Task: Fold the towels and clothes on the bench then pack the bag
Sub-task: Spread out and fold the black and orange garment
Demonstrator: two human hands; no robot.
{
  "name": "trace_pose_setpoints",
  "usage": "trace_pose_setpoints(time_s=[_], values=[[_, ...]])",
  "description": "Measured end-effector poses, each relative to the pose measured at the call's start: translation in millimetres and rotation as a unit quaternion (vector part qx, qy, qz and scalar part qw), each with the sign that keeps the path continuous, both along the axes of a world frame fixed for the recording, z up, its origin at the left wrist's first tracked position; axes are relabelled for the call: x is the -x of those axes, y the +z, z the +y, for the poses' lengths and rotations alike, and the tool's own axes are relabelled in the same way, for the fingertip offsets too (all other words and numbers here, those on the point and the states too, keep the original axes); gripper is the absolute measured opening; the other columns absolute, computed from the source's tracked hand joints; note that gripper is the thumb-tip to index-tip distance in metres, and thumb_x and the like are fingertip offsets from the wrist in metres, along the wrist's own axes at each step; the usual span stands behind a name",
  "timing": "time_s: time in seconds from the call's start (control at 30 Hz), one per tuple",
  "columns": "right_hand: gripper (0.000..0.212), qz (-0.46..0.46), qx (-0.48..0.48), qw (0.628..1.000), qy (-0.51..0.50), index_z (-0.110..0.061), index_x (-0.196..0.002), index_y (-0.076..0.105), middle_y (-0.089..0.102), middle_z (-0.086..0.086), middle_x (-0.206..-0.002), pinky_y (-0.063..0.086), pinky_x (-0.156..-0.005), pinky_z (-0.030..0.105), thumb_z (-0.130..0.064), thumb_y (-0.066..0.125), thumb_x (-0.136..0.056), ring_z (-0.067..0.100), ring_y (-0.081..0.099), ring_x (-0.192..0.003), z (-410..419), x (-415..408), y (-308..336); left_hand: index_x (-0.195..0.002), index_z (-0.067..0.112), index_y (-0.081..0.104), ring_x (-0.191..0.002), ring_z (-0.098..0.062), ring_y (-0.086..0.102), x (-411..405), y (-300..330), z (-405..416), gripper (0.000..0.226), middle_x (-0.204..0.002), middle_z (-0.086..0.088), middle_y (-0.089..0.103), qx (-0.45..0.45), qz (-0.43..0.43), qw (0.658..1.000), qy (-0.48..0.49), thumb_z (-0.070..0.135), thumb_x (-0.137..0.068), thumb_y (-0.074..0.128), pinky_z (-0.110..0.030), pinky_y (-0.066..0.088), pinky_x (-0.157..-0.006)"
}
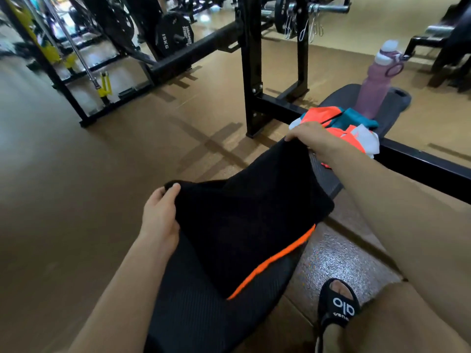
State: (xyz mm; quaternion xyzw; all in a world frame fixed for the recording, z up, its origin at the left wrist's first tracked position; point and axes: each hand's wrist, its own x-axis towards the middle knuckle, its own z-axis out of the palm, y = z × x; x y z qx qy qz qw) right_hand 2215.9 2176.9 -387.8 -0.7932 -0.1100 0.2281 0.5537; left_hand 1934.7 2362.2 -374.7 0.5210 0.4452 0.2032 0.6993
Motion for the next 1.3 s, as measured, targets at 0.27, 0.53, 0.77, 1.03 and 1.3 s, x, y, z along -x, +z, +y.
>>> trace_pose_setpoints(time_s=[0.27,0.53,0.77,1.03,1.3], values=[[0.058,-0.061,-0.083,0.994,-0.027,-0.008,-0.104,0.072,0.066,0.004,-0.087,0.048,-0.062,0.026,-0.034,0.083,-0.052,0.018,0.065,-0.083,26.9,-6.9,54.6,-0.100,0.022,0.063,-0.098,-0.018,0.066,41.6,62.8,10.5,0.006,-0.104,-0.002,0.068,-0.184,-0.135,0.974,0.008,0.024,-0.102,0.058,-0.043,0.055,-0.087],[0.042,-0.031,0.175,0.983,0.037,-0.007,-0.110,0.062,0.064,0.012,-0.107,0.046,-0.080,0.031,0.001,0.074,-0.071,0.024,0.060,-0.096,-57.6,55.7,-67.6,-0.061,0.025,0.055,-0.072,-0.012,0.056,135.7,-61.3,-56.6,0.042,-0.069,0.004,0.057,-0.087,0.060,0.983,-0.153,0.001,-0.095,0.061,-0.025,0.042,-0.068],[0.049,-0.090,0.271,0.958,0.032,-0.016,-0.122,0.056,0.063,0.007,-0.124,0.042,-0.100,0.042,-0.050,0.064,-0.088,0.029,0.057,-0.115,-85.0,91.3,-106.2,-0.108,0.012,0.055,-0.097,-0.019,0.068,150.4,-119.7,-98.6,0.029,-0.107,-0.004,0.069,0.054,0.183,0.974,-0.119,0.018,-0.089,0.076,-0.037,0.057,-0.090],[0.031,-0.137,0.201,0.970,0.024,-0.014,-0.113,0.064,0.065,0.003,-0.111,0.042,-0.080,0.031,-0.022,0.070,-0.084,0.021,0.059,-0.101,-69.3,108.2,-109.8,-0.132,0.007,0.052,-0.107,-0.025,0.071,137.9,-121.2,-84.8,0.062,-0.121,-0.008,0.071,0.190,0.144,0.970,-0.053,0.037,-0.086,0.079,-0.046,0.057,-0.095],[0.018,-0.091,0.252,0.962,0.063,-0.008,-0.088,0.059,0.065,0.011,-0.087,0.042,-0.063,0.034,-0.023,0.065,-0.080,0.027,0.062,-0.083,-73.1,94.3,-104.5,-0.123,0.020,0.062,-0.109,-0.025,0.069,137.3,-114.8,-66.7,0.034,-0.121,-0.004,0.072,0.160,0.155,0.969,-0.109,0.011,-0.091,0.071,-0.044,0.057,-0.091]])
